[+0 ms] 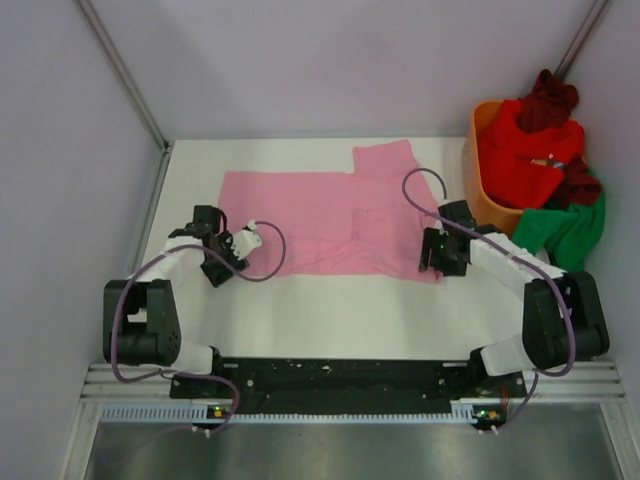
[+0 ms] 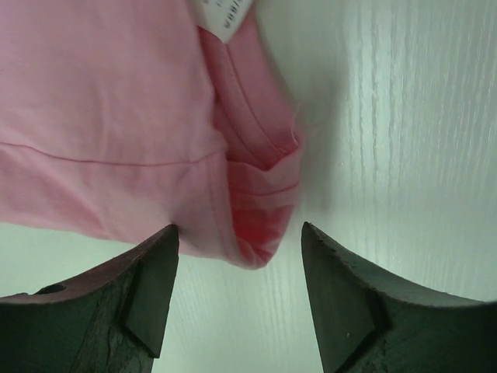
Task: Fold and stack the t-shirts
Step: Fold the flattened tshirt in 1/3 of the way, then grap the side of the flattened tshirt furthest away from the robot with both arms
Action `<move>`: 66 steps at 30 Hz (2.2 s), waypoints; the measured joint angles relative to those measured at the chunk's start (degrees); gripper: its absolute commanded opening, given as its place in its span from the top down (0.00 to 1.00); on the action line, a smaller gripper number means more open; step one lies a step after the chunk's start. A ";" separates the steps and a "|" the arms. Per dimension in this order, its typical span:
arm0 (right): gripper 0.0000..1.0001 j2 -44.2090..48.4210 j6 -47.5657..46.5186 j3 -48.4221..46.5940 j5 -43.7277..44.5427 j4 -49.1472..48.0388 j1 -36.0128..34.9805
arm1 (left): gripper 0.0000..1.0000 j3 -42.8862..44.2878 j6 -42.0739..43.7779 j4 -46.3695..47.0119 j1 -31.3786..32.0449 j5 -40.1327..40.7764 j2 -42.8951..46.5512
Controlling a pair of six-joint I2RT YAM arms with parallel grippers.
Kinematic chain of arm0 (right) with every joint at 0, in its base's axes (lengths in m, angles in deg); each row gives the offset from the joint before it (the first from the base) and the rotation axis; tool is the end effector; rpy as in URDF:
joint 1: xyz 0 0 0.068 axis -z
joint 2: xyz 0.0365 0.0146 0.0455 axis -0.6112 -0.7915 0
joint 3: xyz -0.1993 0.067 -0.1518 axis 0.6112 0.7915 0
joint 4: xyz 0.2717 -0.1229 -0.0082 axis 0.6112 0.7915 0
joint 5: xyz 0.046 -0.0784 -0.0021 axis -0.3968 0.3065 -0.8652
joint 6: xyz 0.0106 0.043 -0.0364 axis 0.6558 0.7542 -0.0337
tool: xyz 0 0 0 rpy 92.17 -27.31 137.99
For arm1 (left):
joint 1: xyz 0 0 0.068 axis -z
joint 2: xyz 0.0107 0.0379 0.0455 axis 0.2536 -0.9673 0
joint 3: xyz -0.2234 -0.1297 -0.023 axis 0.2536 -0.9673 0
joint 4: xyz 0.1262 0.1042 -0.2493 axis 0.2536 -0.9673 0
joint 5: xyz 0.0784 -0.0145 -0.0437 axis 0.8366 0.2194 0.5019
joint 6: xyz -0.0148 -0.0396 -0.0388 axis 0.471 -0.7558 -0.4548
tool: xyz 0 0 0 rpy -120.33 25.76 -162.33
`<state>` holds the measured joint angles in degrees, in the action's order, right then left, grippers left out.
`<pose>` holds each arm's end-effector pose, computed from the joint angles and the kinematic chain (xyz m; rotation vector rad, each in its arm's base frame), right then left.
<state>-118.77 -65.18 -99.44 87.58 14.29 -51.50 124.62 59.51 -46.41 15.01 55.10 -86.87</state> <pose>0.2958 0.0716 0.1542 0.2025 2.6854 0.1621 0.2953 -0.0039 0.1480 1.2899 2.4604 0.1708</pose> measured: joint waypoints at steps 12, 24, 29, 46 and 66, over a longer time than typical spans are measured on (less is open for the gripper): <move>1.00 3.56 7.06 10.45 -3.32 -7.13 5.55 | 1.00 -4.39 2.16 9.49 1.68 2.86 -4.00; 1.00 24.15 16.63 19.43 -6.27 -3.50 8.66 | 1.00 -8.92 2.32 -2.34 1.73 3.85 6.73; 0.81 30.69 19.85 21.84 -6.88 0.74 8.70 | 0.81 -11.74 2.25 -8.07 1.73 3.85 10.80; 0.29 15.63 9.55 -4.66 -1.79 1.53 6.93 | 0.35 23.15 -11.74 -14.56 -1.53 -1.60 -6.34; 0.38 -65.51 -12.83 -86.05 -2.95 9.49 3.54 | 0.33 65.61 -40.17 -10.29 -7.41 -2.62 -49.79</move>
<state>-184.27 -78.01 -185.50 84.63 23.78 -47.96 190.23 19.34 -56.71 7.60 52.47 -136.66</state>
